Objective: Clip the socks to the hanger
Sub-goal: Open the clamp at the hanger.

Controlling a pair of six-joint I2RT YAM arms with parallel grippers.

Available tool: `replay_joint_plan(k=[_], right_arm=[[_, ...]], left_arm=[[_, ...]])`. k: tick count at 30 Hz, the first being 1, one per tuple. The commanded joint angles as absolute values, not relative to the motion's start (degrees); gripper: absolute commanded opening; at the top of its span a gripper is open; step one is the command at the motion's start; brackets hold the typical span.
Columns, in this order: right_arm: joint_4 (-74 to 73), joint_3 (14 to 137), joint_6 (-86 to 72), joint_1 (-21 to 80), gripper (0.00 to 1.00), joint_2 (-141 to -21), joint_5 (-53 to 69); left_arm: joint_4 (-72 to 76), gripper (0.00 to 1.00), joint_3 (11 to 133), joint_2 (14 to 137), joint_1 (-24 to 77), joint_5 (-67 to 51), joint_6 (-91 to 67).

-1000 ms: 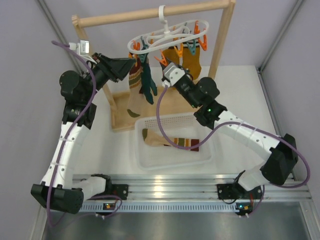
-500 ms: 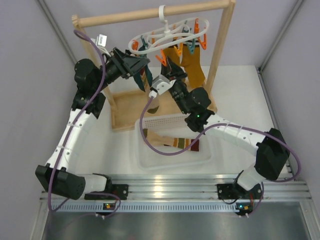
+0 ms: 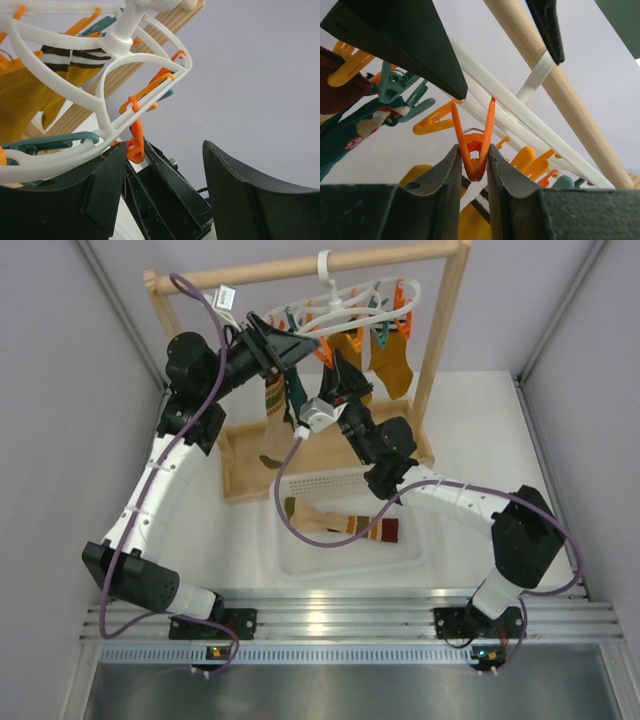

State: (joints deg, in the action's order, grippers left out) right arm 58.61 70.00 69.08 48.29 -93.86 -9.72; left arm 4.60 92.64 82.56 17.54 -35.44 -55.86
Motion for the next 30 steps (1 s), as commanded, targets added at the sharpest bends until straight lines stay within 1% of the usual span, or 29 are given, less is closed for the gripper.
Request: replay_joint_plan(k=[1, 7, 12, 18, 30], right_arm=[[65.47, 70.22, 70.49, 47.2, 0.0, -94.04, -7.21], [66.44, 70.49, 71.1, 46.5, 0.0, -94.75, -6.16], [68.11, 69.87, 72.24, 46.23, 0.0, -95.1, -4.4], [70.05, 68.55, 74.53, 45.79, 0.0, -95.62, -1.58], [70.49, 69.52, 75.23, 45.18, 0.0, -96.68, -1.06]], left_arm=[[2.29, 0.67, 95.27, 83.58, 17.84, -34.46, -54.32], [0.44, 0.65, 96.06, 84.81, 18.02, -33.13, -53.97], [-1.49, 0.65, 97.2, 85.96, 18.19, -32.17, -53.79], [-0.35, 0.65, 96.51, 86.13, 18.63, -31.38, -53.88], [3.16, 0.62, 100.1, 89.91, 19.25, -29.97, -55.9]])
